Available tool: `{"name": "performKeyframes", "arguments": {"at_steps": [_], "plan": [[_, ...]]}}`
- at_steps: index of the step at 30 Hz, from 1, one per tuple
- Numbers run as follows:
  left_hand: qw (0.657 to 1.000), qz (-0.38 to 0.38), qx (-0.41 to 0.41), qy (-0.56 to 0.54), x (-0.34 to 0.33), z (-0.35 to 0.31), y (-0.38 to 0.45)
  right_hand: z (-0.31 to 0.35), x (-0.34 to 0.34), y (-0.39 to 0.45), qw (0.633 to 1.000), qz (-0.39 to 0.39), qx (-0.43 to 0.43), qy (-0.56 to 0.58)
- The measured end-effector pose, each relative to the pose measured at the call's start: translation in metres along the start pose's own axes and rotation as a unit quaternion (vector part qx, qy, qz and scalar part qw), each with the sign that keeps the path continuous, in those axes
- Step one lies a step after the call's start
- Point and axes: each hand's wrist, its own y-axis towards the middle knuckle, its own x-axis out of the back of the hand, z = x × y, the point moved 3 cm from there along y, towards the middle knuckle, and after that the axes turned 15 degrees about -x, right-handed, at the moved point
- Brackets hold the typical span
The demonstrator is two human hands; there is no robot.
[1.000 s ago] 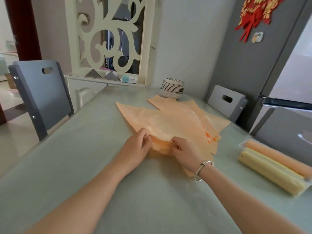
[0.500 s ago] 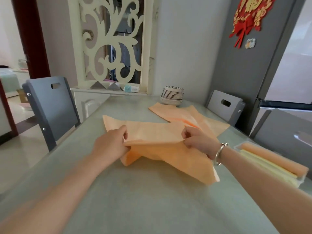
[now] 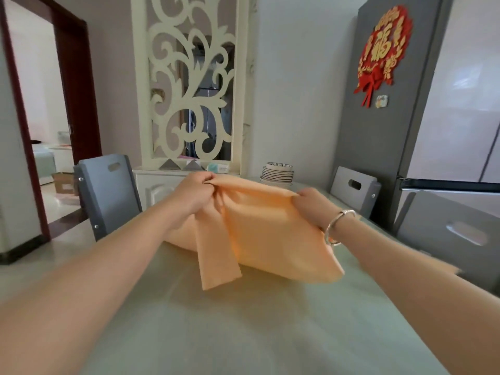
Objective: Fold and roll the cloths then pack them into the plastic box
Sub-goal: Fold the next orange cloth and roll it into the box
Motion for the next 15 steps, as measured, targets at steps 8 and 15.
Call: {"name": "performKeyframes", "arguments": {"at_steps": [8,15], "plan": [[0.923,0.316,0.038,0.218,0.032,0.012,-0.039,-0.019,0.018,-0.023,0.972,0.197,0.043,-0.121],[0.808,0.364,0.109,0.450,0.043,0.079,-0.053,-0.051,-0.034,0.009,0.944,0.280,-0.135,-0.107]]}}
